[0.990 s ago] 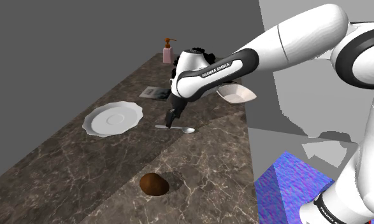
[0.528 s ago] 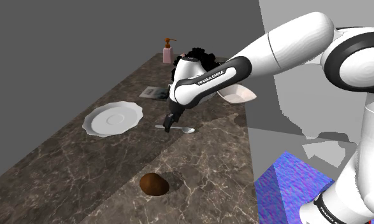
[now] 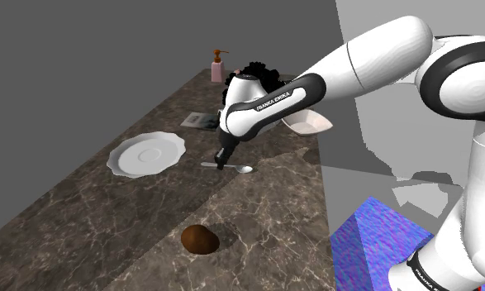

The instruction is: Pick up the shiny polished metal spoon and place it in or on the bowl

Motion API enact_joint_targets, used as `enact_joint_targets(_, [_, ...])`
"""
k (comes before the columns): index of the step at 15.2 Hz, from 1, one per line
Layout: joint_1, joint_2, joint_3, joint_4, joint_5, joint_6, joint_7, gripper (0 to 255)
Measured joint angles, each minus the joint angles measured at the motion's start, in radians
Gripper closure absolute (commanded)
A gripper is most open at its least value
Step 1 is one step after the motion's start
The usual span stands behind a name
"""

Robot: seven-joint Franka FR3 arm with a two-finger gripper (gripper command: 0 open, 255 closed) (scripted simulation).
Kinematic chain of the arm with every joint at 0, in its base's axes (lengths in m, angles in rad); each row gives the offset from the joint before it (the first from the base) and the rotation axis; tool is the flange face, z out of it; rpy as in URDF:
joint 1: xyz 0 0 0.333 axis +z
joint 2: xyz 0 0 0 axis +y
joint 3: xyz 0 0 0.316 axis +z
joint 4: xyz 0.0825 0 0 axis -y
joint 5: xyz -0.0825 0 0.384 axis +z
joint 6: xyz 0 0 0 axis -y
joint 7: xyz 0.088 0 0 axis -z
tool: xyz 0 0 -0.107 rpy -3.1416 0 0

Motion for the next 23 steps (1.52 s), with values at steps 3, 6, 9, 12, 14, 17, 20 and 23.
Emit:
enact_joint_targets(3, [0.000,0.000,0.000,0.000,0.000,0.000,0.000,255])
enact_joint_targets(6, [0.000,0.000,0.000,0.000,0.000,0.000,0.000,255])
enact_joint_targets(9, [0.000,-0.009,0.000,0.004,-0.001,-0.013,0.003,255])
enact_joint_targets(12, [0.000,-0.027,-0.001,0.017,-0.003,-0.043,0.008,255])
enact_joint_targets(14, [0.001,-0.041,-0.001,0.025,-0.005,-0.065,0.014,255])
enact_joint_targets(17, [0.000,-0.060,-0.002,0.039,-0.007,-0.098,0.018,255])
enact_joint_targets(20, [-0.001,-0.073,-0.003,0.065,-0.010,-0.136,0.023,255])
enact_joint_targets(23, [-0.001,-0.092,-0.003,0.077,-0.011,-0.167,0.028,255])
